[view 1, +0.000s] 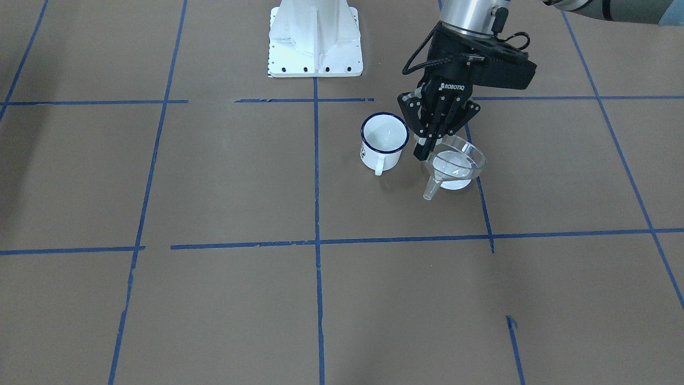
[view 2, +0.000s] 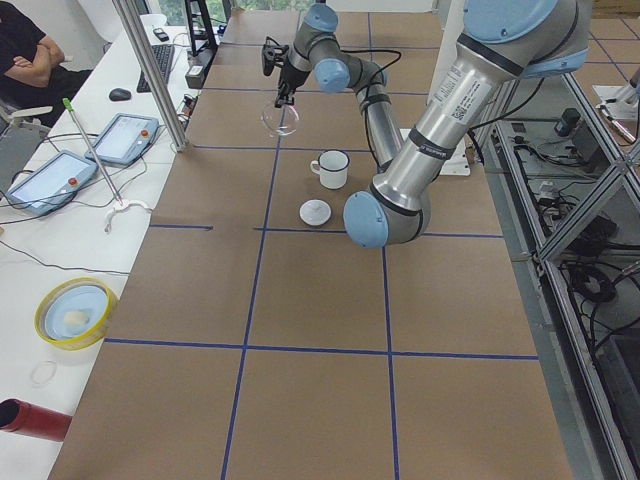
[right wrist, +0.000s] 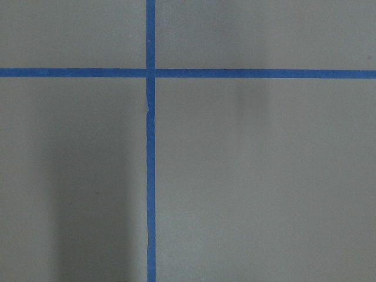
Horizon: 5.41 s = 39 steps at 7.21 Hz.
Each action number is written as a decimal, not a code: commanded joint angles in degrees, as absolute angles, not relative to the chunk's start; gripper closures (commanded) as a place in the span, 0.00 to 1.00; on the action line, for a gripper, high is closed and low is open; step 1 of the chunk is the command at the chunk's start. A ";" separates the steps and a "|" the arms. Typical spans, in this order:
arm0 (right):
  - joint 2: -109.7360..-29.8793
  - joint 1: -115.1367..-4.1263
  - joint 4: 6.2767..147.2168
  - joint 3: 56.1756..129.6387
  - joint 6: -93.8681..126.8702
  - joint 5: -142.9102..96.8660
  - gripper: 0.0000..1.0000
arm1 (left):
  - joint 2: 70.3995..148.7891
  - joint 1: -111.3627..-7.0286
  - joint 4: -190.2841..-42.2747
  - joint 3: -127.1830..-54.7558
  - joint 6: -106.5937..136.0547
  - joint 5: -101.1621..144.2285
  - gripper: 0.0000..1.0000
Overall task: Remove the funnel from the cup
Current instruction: 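Lift the glass funnel out of the mug with the left gripper, then set the glass funnel down farther from the robot and open the left gripper, then move the left gripper down and grasp the round white lid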
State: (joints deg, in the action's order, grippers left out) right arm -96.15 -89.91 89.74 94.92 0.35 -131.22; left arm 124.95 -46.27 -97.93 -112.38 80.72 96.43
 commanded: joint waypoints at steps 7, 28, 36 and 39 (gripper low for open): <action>-96.15 -89.91 89.74 94.92 0.35 -131.22 0.00 | 120.32 -36.75 -139.20 -77.54 112.67 59.16 1.00; -96.15 -89.91 89.74 94.92 0.35 -131.22 0.00 | 110.92 -41.20 -101.36 -104.33 63.06 108.40 0.00; -96.15 -89.91 89.74 94.92 0.35 -131.22 0.00 | 105.91 -40.08 -100.99 -103.36 58.97 109.34 0.00; -96.15 -89.91 89.74 94.92 0.35 -131.22 0.00 | 105.91 -37.45 -100.99 -103.53 59.85 109.42 0.00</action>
